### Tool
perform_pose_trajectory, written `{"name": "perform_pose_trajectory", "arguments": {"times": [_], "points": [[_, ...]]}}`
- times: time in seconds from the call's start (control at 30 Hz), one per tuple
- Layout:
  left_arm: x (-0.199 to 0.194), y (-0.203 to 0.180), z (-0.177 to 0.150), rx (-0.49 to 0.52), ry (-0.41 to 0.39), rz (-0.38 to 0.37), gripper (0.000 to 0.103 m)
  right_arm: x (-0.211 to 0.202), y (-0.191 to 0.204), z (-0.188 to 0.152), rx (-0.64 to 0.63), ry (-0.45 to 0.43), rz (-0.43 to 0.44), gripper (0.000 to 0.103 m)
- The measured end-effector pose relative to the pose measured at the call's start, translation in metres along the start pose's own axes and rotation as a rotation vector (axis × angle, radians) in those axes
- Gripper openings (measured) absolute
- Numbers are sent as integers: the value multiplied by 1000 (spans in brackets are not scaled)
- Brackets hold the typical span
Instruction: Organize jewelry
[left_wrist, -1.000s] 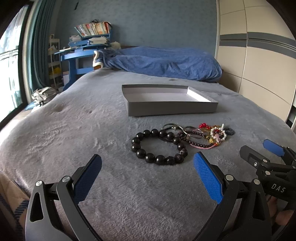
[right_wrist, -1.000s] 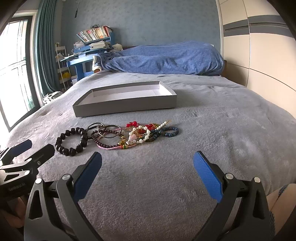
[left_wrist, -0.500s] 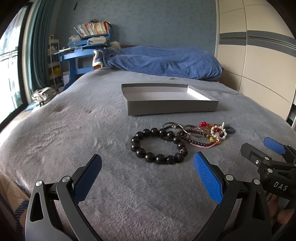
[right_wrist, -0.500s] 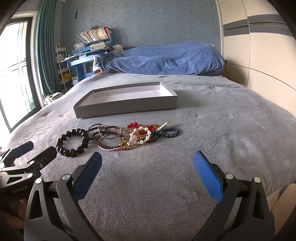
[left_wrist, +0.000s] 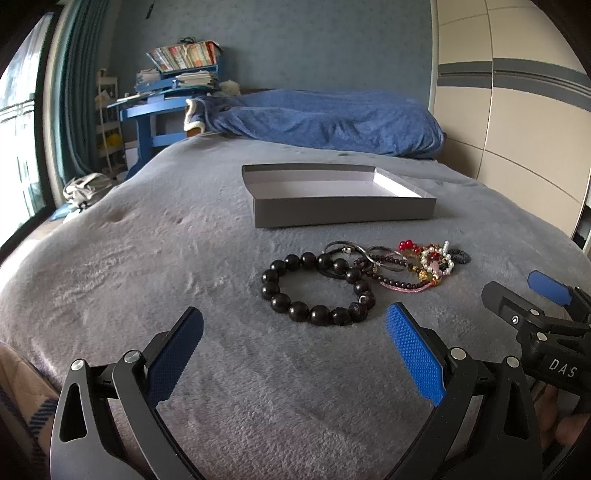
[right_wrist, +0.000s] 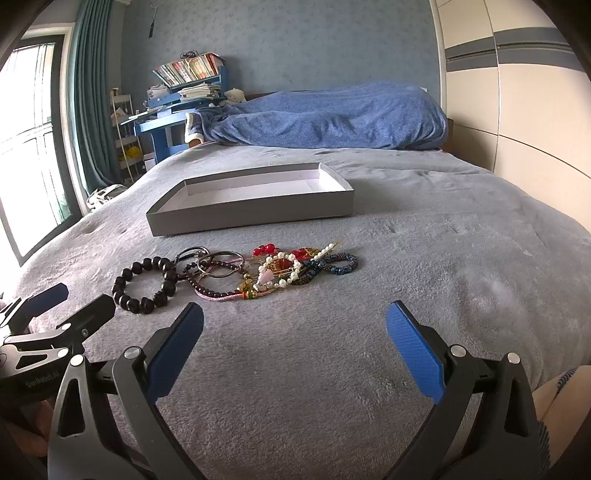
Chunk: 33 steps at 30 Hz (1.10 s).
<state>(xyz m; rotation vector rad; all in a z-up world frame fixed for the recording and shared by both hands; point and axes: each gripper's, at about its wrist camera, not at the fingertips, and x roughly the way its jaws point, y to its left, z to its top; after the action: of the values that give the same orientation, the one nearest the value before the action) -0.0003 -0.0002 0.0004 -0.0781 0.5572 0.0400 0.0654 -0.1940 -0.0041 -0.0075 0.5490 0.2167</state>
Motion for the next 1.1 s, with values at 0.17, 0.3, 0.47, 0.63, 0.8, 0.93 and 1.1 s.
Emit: {"name": "perform_pose_trajectory", "arguments": {"times": [0.17,0.3,0.47,0.63,0.8,0.93,1.1], "points": [[1,0,-1,1,4,1,98,0,-1,-1,-1,-2,4,98],[1,0,-2,5,5,0,98,1,0,-1,1,-4,7,98],[2,0,-2,2,7,1,98,1,0,-1,-1,-2,6,98],[2,0,-3,2,9,0,98,1,0,-1,0,2,6,98],[2,0,-3,1,7,2,98,3,0,-1,2,4,9,98],[3,-1,-2,3,8,7,98,2,2,-1,3,-6,13,98],[3,1,-2,2,6,5,98,2,1,-1,7,-8,18,98]]}}
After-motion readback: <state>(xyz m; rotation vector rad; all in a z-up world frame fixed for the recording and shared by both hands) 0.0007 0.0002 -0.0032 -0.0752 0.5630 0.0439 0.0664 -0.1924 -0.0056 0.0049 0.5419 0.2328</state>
